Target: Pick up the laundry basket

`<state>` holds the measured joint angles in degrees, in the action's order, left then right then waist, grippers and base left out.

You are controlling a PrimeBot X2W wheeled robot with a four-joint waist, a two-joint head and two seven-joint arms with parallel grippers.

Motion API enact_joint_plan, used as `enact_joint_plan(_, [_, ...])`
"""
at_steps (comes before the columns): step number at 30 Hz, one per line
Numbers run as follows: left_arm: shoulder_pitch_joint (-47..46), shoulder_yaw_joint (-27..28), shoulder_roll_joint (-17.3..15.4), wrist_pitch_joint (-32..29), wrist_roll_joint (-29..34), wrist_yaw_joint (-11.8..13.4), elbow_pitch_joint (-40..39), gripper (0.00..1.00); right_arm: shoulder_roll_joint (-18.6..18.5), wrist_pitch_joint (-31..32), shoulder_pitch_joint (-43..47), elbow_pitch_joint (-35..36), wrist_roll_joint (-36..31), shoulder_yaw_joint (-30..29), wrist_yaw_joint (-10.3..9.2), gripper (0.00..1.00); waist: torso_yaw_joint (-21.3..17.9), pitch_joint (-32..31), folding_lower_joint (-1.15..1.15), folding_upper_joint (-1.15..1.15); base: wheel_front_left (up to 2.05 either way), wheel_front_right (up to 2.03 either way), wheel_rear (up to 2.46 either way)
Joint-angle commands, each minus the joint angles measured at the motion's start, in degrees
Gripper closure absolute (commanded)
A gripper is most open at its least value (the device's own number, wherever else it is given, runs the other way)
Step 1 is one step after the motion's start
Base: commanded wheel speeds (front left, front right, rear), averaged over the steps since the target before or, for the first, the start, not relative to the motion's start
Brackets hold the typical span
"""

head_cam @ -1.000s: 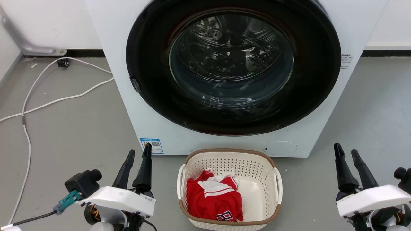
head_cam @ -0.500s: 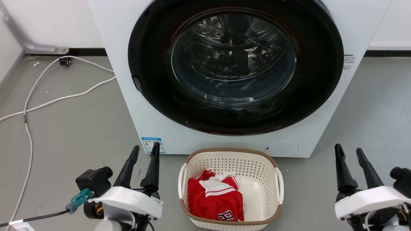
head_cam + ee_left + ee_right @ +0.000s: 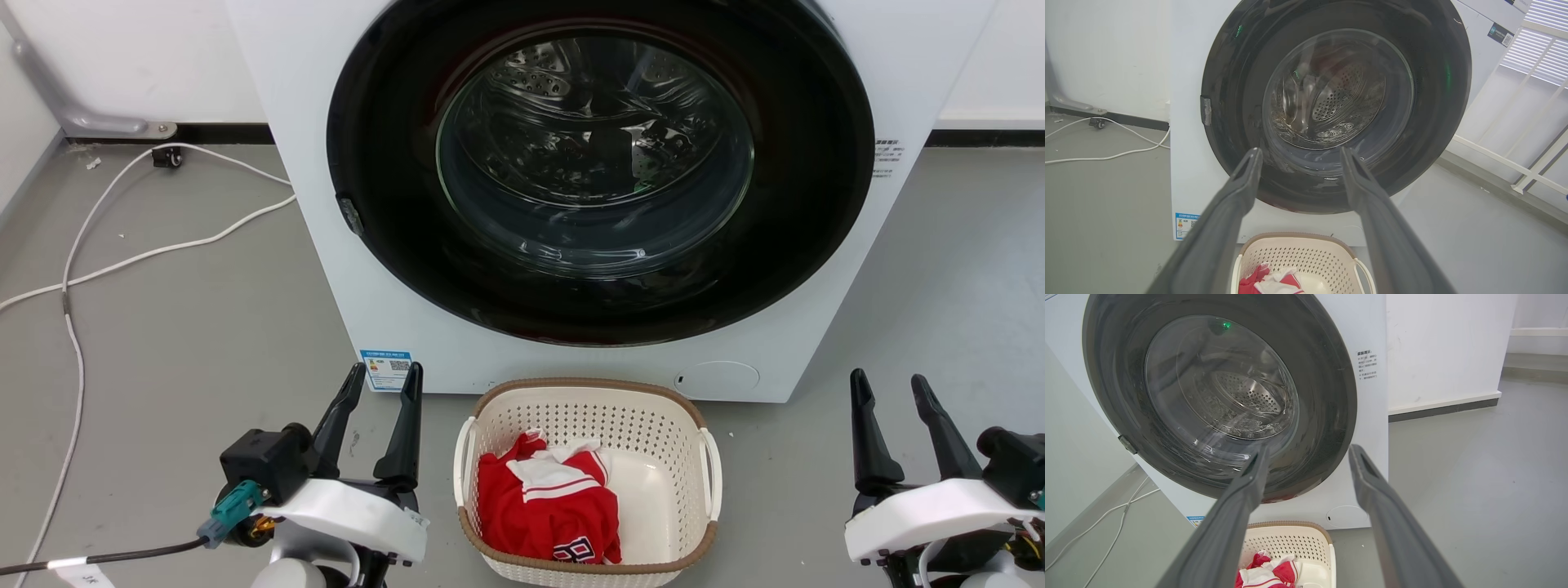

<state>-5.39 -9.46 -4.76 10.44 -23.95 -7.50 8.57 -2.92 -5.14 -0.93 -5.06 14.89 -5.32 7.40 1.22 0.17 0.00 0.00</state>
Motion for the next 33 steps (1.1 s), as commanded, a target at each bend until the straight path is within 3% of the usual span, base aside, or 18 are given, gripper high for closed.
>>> enact_joint_plan(1, [-1.25, -0.25, -0.30, 0.54, 1.22, 0.02, -0.53, 0.00, -0.02, -0.68, -1.07, 0.28, -1.37, -0.10, 0.11, 0.00, 0.01, -0.01, 0.00, 0.00, 0.00, 0.00, 0.00])
enact_joint_plan(33, [-0.94, -2.18, -0.19, 4.16, 16.41, 0.02, -0.06, 0.00, 0.05, -4.25, -0.82, -1.03, -14.56, -0.02, 0.08, 0.00, 0.09, 0.23, 0.00, 0.00, 0.00, 0.00, 0.00])
